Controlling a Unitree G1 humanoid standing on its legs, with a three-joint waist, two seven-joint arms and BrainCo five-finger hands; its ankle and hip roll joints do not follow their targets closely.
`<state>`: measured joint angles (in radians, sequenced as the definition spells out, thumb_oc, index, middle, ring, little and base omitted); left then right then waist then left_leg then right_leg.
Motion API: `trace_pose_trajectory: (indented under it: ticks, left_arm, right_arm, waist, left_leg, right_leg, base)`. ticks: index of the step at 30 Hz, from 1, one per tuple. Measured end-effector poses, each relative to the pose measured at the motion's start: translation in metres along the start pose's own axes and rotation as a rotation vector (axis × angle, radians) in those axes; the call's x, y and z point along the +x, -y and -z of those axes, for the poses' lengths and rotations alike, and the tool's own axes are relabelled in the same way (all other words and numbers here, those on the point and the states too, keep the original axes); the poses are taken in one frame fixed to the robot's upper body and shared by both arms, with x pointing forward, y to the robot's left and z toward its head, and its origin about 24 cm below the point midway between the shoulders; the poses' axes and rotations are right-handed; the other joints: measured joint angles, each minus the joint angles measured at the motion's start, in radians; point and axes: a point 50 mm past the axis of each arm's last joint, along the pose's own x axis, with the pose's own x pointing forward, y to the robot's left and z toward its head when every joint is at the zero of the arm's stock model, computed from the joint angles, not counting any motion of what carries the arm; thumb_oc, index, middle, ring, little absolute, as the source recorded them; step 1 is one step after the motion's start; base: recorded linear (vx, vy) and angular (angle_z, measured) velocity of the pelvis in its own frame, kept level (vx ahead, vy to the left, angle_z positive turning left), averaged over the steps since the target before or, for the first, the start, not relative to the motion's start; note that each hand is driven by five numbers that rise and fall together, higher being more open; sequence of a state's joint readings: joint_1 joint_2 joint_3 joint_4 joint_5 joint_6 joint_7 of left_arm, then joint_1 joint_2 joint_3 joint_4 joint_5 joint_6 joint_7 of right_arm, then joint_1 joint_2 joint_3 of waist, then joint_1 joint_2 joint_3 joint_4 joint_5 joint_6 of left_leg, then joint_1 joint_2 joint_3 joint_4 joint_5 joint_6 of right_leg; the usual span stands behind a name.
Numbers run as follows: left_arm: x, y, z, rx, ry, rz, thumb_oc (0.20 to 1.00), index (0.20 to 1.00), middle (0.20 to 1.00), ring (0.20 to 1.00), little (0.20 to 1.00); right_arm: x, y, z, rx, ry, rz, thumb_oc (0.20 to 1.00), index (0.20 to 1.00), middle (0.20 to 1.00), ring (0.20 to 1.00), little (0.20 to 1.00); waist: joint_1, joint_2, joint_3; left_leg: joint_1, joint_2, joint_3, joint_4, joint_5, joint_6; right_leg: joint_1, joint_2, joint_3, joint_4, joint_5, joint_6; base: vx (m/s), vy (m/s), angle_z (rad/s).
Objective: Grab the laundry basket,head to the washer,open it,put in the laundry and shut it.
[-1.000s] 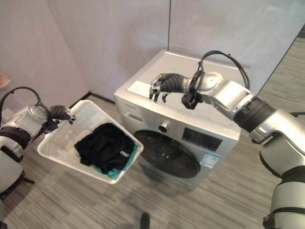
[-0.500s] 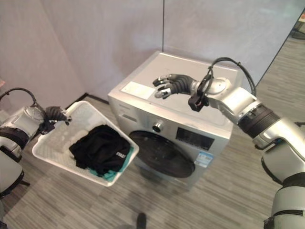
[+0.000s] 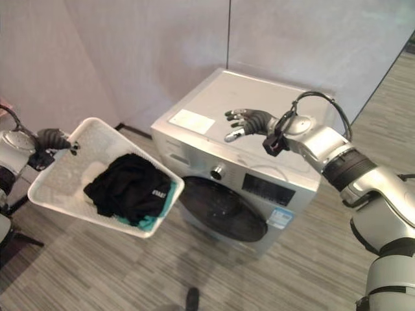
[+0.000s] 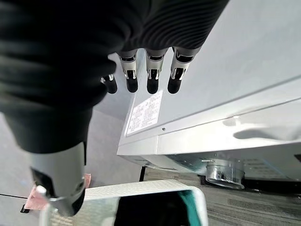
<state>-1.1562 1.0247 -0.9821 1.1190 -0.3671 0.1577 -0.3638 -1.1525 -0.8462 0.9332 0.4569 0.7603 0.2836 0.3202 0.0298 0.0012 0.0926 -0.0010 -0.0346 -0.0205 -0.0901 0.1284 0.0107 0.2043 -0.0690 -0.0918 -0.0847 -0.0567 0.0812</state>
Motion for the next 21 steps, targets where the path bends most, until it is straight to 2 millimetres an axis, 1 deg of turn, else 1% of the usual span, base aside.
trace_pose_trajectory:
  ticks: [1,4,5,11,14,15,17,21]
  left_arm:
    - [-0.002,-0.004,-0.001,-0.013,0.006,-0.008,0.2,0.2,0.2,0.2,0.2]
    - [-0.012,-0.026,-0.005,-0.038,0.024,-0.07,0.2,0.2,0.2,0.2,0.2]
    - [-0.015,-0.031,-0.004,-0.047,0.024,-0.083,0.2,0.2,0.2,0.2,0.2]
    - [-0.029,-0.057,-0.002,-0.11,0.038,-0.154,0.2,0.2,0.2,0.2,0.2]
    - [-0.034,-0.067,-0.003,-0.153,0.041,-0.181,0.2,0.2,0.2,0.2,0.2]
    - [-0.036,-0.069,-0.004,-0.158,0.044,-0.188,0.2,0.2,0.2,0.2,0.2]
    - [-0.041,-0.078,-0.013,-0.177,0.076,-0.21,0.2,0.2,0.2,0.2,0.2]
    - [-0.049,-0.088,-0.021,-0.211,0.118,-0.235,0.2,0.2,0.2,0.2,0.2]
  right_arm:
    - [0.0,0.0,0.002,0.003,-0.006,0.0,1.0,1.0,1.0,1.0,1.0]
    - [0.001,0.001,0.005,-0.004,-0.024,0.002,1.0,1.0,1.0,1.0,1.0]
    - [0.002,0.001,0.005,-0.008,-0.025,0.002,1.0,1.0,1.0,1.0,1.0]
    - [0.006,-0.005,0.007,-0.003,-0.027,-0.011,1.0,1.0,1.0,1.0,1.0]
    - [0.008,-0.007,0.007,-0.002,-0.025,-0.017,1.0,1.0,1.0,1.0,1.0]
    - [0.008,-0.008,0.008,-0.001,-0.027,-0.02,1.0,1.0,1.0,1.0,1.0]
    - [0.01,-0.012,0.015,0.004,-0.046,-0.028,1.0,1.0,1.0,1.0,1.0]
    - [0.012,-0.019,0.024,0.01,-0.078,-0.043,1.0,1.0,1.0,1.0,1.0]
  waist:
    - [0.003,0.0,0.0]
    - [0.016,0.0,0.0]
    - [0.016,0.0,0.0]
    - [0.015,0.0,0.0]
    - [0.015,0.0,-0.001]
    - [0.015,0.0,-0.001]
    - [0.019,0.0,-0.002]
    - [0.019,0.001,-0.002]
  left_leg:
    - [0.0,0.0,0.0,0.0,0.0,0.0]
    - [-0.001,-0.001,-0.001,0.0,0.0,0.0]
    - [0.0,-0.001,-0.001,0.0,0.0,0.0]
    - [0.0,-0.001,0.002,0.0,0.0,0.0]
    - [0.0,-0.001,0.004,0.0,0.0,0.0]
    - [0.0,-0.001,0.004,0.0,0.0,0.0]
    - [-0.001,-0.001,0.004,0.0,0.0,0.0]
    - [-0.001,-0.001,0.005,0.0,-0.001,-0.001]
  right_leg:
    - [-0.001,0.0,0.0,0.0,0.0,0.0]
    - [0.0,0.0,-0.002,0.0,0.0,0.0]
    - [0.0,-0.001,-0.001,0.0,0.0,0.0]
    - [-0.001,-0.002,0.001,0.0,0.0,0.0]
    - [-0.002,-0.003,0.002,0.0,0.0,0.0]
    - [-0.002,-0.003,0.002,0.0,0.0,0.0]
    - [-0.002,-0.003,0.002,0.0,0.0,0.0]
    - [-0.004,-0.004,0.003,0.0,0.0,0.0]
  base:
    - [0.0,0.0,0.0]
    - [0.01,0.025,0.01]
    - [0.02,0.04,-0.01]
    - [0.0,0.0,0.0]
    - [0.0,0.0,0.0]
    - [0.0,0.0,0.0]
    - [0.0,0.0,0.0]
    - [0.01,0.004,0.0]
